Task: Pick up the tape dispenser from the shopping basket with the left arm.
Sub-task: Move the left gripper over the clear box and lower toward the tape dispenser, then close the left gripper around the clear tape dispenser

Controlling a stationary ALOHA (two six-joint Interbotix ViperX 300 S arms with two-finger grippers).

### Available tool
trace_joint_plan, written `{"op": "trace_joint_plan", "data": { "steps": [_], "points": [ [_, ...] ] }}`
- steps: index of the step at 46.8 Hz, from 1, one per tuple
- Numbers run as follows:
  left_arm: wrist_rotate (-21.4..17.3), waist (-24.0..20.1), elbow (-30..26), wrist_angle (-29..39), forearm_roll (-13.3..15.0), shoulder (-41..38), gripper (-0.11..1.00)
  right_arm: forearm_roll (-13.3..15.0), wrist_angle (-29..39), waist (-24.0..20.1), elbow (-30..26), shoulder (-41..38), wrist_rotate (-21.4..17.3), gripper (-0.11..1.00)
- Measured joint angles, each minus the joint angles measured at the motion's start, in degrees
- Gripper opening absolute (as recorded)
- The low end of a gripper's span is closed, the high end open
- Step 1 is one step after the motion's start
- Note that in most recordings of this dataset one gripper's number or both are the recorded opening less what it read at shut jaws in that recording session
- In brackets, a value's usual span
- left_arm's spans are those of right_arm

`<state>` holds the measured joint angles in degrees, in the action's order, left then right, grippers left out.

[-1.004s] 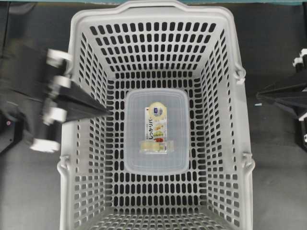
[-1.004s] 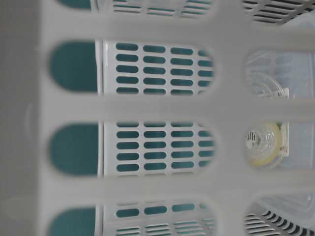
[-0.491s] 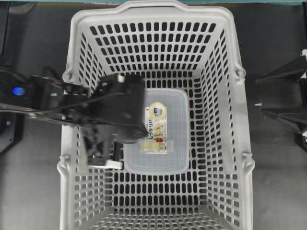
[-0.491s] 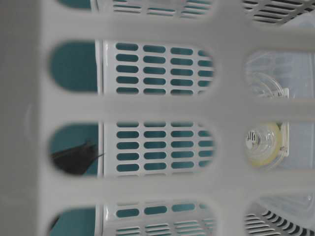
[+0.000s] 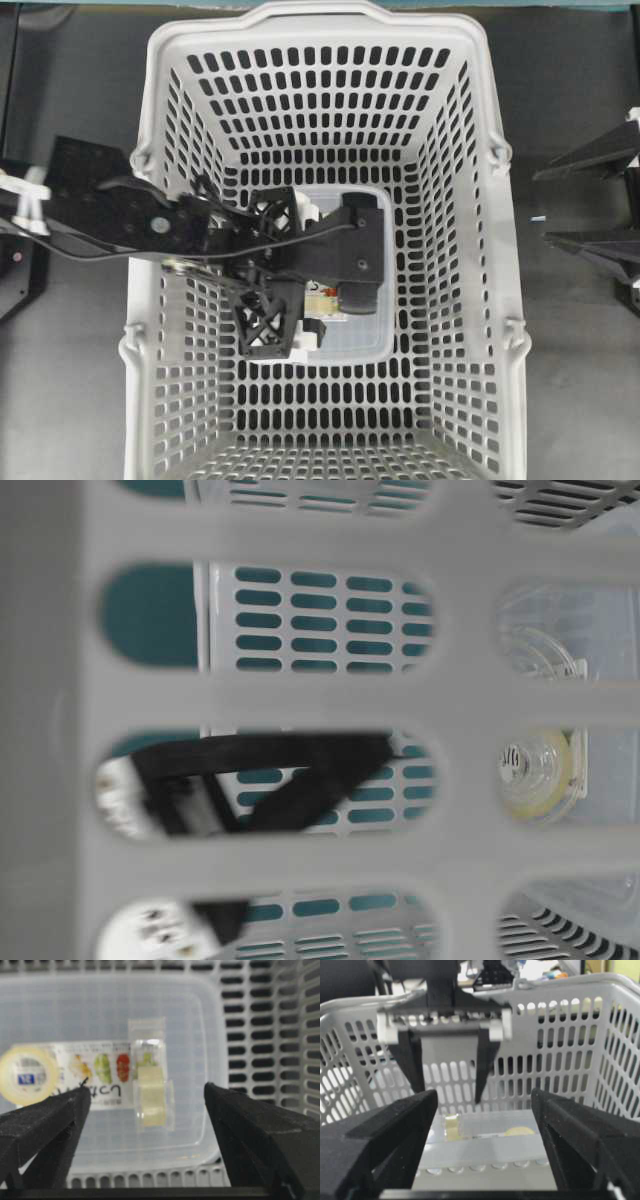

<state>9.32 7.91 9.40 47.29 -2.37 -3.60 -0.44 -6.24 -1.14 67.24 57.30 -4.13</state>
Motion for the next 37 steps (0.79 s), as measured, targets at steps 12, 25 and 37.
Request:
{"op": "trace_joint_plan", "data": {
  "steps": [12, 25, 37],
  "points": [
    [1.67, 0.18, 2.46, -0.44, 0.09, -3.60, 0.89, 0.00, 0.00, -0.09, -0.09, 0.00, 0.00, 0.73],
    [1.76, 0.26, 2.90, -2.90, 0.09, -3.87, 0.44, 0.00, 0.09, -0.09, 0.00, 0.00, 0.00, 0.73],
    [1.05, 0.35, 0.35, 0.35, 0.09, -2.11, 0.28, 0.00, 0.09, -0.09, 0.00, 0.00, 0.00, 0.73]
  ]
}}
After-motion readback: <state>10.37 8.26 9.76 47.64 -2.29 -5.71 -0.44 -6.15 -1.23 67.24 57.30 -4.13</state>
